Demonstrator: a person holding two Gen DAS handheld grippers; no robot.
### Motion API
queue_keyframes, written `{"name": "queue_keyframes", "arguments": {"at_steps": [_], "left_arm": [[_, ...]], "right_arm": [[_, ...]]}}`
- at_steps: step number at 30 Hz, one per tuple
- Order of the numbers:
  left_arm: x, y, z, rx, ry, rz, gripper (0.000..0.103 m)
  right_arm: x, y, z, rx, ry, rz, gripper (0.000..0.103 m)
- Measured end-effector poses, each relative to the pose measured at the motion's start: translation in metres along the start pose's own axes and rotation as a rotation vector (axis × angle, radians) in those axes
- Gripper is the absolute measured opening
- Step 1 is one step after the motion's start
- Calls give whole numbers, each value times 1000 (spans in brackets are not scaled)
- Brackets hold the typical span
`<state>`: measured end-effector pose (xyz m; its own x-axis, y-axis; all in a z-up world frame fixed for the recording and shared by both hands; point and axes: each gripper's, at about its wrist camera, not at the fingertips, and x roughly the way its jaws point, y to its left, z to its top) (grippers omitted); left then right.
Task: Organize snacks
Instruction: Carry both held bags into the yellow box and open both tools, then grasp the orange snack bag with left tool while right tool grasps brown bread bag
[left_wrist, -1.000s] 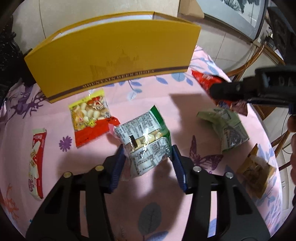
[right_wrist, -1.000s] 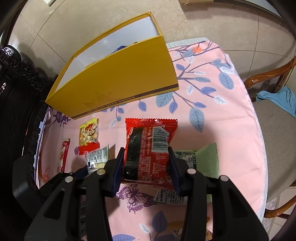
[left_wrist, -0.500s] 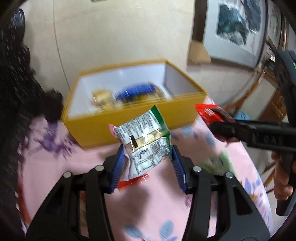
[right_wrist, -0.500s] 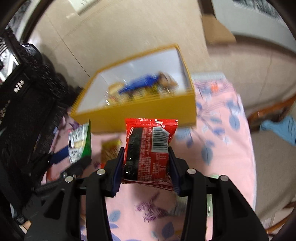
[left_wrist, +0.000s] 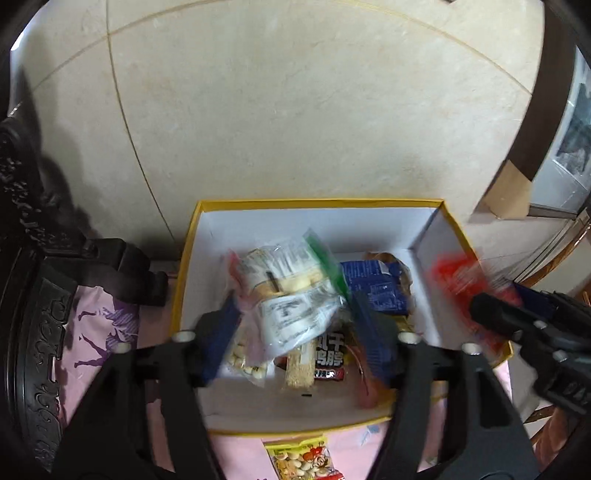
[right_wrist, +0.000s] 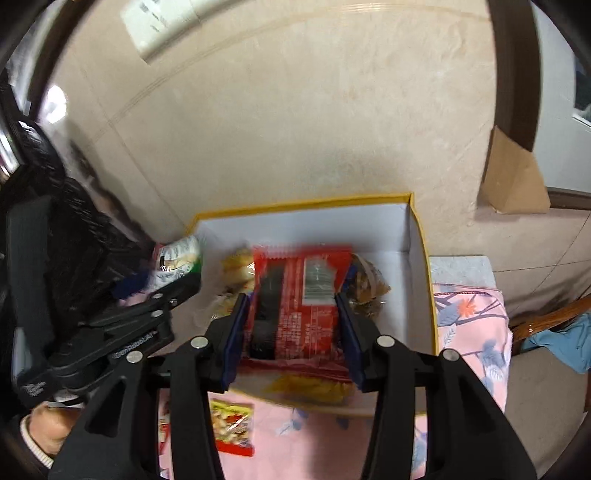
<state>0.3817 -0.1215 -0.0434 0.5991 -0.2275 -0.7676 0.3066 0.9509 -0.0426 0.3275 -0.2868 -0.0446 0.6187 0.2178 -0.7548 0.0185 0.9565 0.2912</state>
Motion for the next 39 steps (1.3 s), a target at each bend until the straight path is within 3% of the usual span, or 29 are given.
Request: {"name": "queue_keyframes", "arguments": {"at_steps": [3, 10, 14, 21, 26, 36, 39], "left_arm": [[-16, -2, -4, 14, -65, 18, 97], [-67, 9, -54, 8, -145, 7, 98], [-94, 17, -96, 9, -163, 32, 98], [-122, 25, -176, -8, -89, 29, 98], [-134, 19, -220, -16, -41, 28, 98], [-141, 17, -299, -43, 99, 35, 98], [-143, 16, -314, -38, 121, 44, 98]], "right_arm": [[-1, -4, -3, -20, 10, -11, 59], [-40, -29, -58, -31, 33, -5, 62], [-68, -48, -119, -16, 78, -18, 63], [-97, -63, -223, 15, 185, -22, 63], [-103, -61, -281, -26, 269, -78, 63], [-76, -49, -324, -201, 346, -181, 63], [-71, -50, -329, -222, 357, -192, 58]]}}
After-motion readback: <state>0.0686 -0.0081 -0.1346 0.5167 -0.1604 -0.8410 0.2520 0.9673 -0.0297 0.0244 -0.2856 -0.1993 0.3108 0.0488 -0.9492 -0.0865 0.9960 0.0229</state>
